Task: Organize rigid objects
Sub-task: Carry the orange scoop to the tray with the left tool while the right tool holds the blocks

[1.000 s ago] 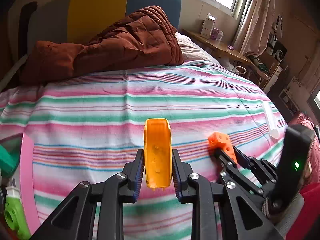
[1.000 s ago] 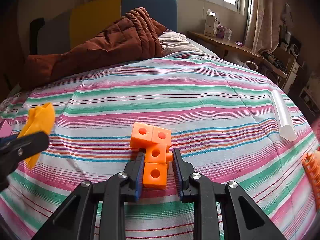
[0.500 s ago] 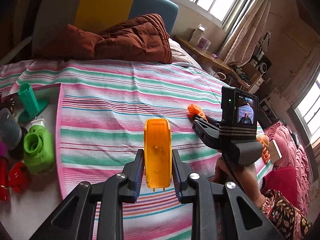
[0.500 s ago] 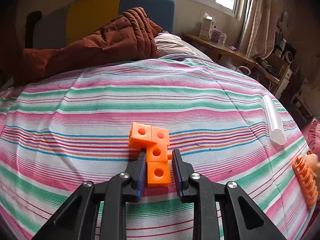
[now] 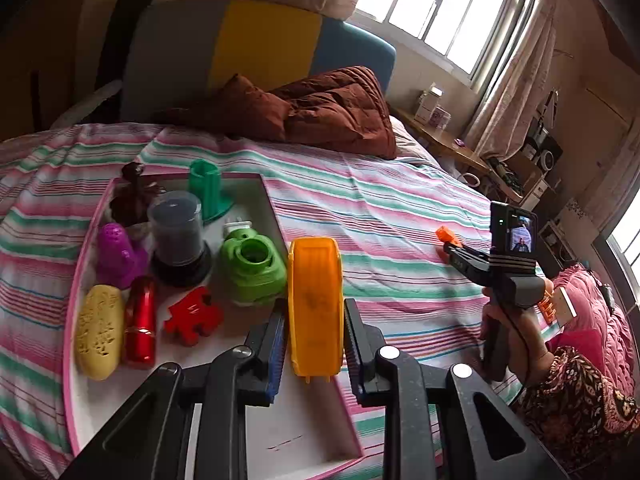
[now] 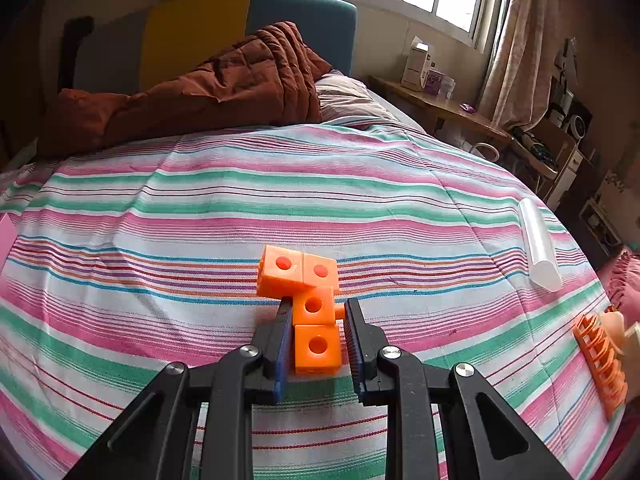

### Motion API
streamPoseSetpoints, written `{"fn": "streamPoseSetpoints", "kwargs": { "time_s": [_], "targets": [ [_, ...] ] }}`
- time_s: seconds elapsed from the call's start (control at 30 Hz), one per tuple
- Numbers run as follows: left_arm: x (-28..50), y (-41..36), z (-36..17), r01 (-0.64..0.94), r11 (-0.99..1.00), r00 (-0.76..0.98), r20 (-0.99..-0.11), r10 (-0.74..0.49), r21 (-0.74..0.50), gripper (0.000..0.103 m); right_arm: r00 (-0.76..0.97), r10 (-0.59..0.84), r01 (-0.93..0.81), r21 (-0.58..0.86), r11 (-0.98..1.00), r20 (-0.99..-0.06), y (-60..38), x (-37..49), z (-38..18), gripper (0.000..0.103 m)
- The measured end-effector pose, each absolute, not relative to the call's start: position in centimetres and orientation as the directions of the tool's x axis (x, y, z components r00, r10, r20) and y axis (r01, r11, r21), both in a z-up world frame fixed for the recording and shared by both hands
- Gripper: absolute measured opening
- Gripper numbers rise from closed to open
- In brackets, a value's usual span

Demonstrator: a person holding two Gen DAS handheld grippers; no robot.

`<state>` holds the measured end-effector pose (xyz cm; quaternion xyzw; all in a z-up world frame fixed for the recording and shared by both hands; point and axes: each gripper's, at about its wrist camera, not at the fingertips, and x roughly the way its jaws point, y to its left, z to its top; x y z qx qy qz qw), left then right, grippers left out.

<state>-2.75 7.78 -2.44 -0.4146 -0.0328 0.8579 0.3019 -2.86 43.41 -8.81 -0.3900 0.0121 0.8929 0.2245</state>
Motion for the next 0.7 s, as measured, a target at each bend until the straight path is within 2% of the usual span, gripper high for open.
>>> {"fn": "streamPoseSetpoints", "kwargs": {
  "time_s": [0.23,0.7],
  "targets": [
    [-3.3,3.1,-4.8,-0.423,-0.862,-0.491,-0.729,0.477,-0.279,0.025,-0.578,0.407,-0.422,-0.168,-0.891,-0.708,43.3,-2.9,-9.0,0.025],
    [-3.6,-1.9,-7.3,-0.307,-0.901,-0.506,-0.749,0.427,-0.307,0.025,-0.591,0.427,-0.432,-0.178,-0.884,-0.684,42.8,-2.1,-8.6,0.025]
  ]
}}
